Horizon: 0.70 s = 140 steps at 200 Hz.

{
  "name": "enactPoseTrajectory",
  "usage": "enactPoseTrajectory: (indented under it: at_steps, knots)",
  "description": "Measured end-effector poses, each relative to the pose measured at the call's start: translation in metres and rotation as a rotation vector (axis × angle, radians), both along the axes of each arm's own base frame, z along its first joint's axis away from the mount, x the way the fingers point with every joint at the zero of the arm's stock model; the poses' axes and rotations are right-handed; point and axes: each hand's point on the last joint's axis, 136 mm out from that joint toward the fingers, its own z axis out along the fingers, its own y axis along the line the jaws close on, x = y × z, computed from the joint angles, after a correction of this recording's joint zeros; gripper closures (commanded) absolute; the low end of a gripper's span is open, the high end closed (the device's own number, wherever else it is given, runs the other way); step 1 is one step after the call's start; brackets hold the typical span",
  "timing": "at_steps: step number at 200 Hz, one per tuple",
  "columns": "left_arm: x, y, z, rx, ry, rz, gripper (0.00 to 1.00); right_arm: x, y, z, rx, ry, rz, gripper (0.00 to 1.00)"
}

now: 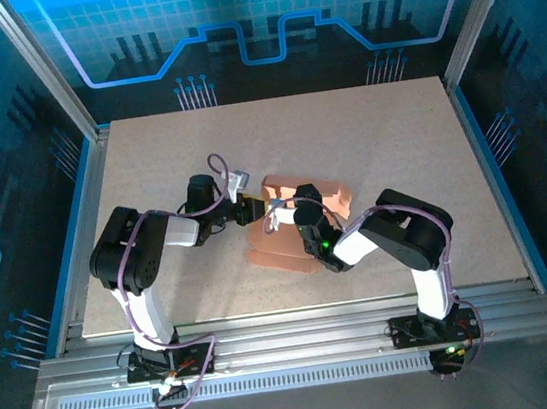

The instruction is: Fold the paper box

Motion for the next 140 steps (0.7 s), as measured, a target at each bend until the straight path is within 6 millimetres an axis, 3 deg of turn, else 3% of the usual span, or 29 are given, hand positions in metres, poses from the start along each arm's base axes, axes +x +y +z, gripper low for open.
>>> enactPoseTrajectory:
  at_steps: [48,140]
  knots:
    - [0.0,-0.002,-0.004,0.025,-0.022,0.026,0.61,-0.003,0.004,0.002,-0.032,-0.045,0.008,1.0]
    - [-0.002,0.005,-0.026,0.104,-0.036,0.116,0.62,-0.027,0.017,0.005,-0.031,-0.061,0.044,1.0]
